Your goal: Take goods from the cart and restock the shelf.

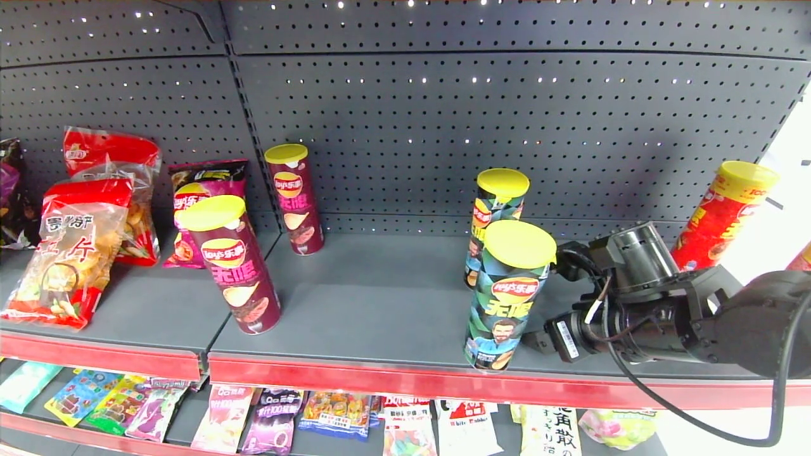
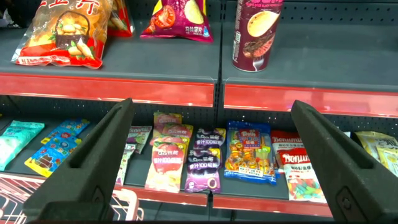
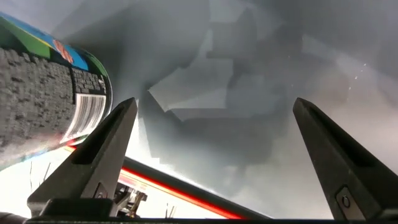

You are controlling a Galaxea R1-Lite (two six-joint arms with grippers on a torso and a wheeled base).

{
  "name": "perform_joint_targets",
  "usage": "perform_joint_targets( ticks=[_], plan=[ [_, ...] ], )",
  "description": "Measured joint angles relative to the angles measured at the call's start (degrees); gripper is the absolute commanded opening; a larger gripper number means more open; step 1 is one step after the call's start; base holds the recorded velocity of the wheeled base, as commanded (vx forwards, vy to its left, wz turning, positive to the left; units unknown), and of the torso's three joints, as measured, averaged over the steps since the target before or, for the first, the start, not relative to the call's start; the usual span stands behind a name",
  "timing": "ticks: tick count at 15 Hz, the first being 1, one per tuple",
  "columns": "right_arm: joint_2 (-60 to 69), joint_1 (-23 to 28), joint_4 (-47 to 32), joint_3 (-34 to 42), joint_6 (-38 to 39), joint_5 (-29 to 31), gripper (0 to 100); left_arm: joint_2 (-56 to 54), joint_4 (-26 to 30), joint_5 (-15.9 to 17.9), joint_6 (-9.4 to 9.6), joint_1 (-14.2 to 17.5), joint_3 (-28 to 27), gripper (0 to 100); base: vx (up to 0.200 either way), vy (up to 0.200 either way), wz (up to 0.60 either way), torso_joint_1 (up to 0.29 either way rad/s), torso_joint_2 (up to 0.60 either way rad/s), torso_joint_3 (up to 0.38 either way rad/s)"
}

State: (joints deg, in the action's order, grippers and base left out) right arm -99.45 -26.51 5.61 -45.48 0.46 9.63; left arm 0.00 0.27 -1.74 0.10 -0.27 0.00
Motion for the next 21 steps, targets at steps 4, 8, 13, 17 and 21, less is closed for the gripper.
perform_joint_targets(
  ticks=[4,8,13,17,21],
  plan=[
    [4.1,1.5,-0.3,1.6,0.0,2.5,100,0.0,0.0,0.0,0.0,0.0,0.0,100,0.0,0.0,0.0,0.0,0.0,0.0],
    [15.9,1.5,-0.5,5.1,-0.4,5.6,100,0.0,0.0,0.0,0.06,0.0,0.0,100,0.0,0.0,0.0,0.0,0.0,0.0],
    [40.7,-0.2,-1.1,11.2,-7.2,8.8,100,0.0,0.0,0.1,0.06,0.0,0.0,100,0.0,0.0,0.0,0.0,0.0,0.0],
    [63.6,4.7,-13.2,13.7,-11.5,9.8,100,0.0,0.0,0.1,0.15,0.0,0.0,100,0.0,0.0,0.0,0.0,0.0,0.0],
    [83.4,15.9,-38.1,15.4,-5.8,11.0,100,0.0,0.0,0.2,0.11,0.0,0.0,100,0.0,0.0,0.0,0.0,0.0,0.0]
  ],
)
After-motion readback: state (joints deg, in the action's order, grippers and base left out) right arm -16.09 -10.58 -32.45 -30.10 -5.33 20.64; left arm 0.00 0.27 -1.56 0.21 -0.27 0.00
